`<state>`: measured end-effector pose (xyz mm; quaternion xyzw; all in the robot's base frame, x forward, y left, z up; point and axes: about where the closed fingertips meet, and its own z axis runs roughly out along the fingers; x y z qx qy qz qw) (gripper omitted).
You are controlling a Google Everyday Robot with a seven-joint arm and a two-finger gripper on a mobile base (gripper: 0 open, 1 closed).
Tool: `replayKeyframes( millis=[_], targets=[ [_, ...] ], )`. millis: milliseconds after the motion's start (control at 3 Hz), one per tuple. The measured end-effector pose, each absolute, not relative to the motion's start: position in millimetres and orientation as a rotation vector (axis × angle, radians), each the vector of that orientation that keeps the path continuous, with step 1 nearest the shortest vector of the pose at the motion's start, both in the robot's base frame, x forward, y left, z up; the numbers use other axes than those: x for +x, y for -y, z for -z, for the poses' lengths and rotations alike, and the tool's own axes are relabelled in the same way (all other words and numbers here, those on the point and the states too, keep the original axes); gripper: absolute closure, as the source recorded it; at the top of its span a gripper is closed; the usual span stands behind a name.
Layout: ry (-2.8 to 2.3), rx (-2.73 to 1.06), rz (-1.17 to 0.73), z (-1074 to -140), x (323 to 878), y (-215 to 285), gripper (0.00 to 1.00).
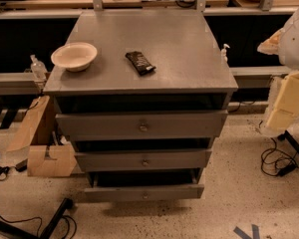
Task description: Open bottom drawer
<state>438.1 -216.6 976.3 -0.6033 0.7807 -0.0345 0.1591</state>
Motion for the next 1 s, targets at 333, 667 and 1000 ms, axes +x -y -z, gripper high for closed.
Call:
replayKeyframes(
  millis=[333, 667, 1000],
  targets=[
    [-2.232, -1.725, 0.099, -976, 438, 217, 0.0],
    [-2.186, -1.708, 0.09, -962, 439, 221, 0.0],
    [-2.106, -1.716, 0.121, -923, 443, 230, 0.0]
  ],
)
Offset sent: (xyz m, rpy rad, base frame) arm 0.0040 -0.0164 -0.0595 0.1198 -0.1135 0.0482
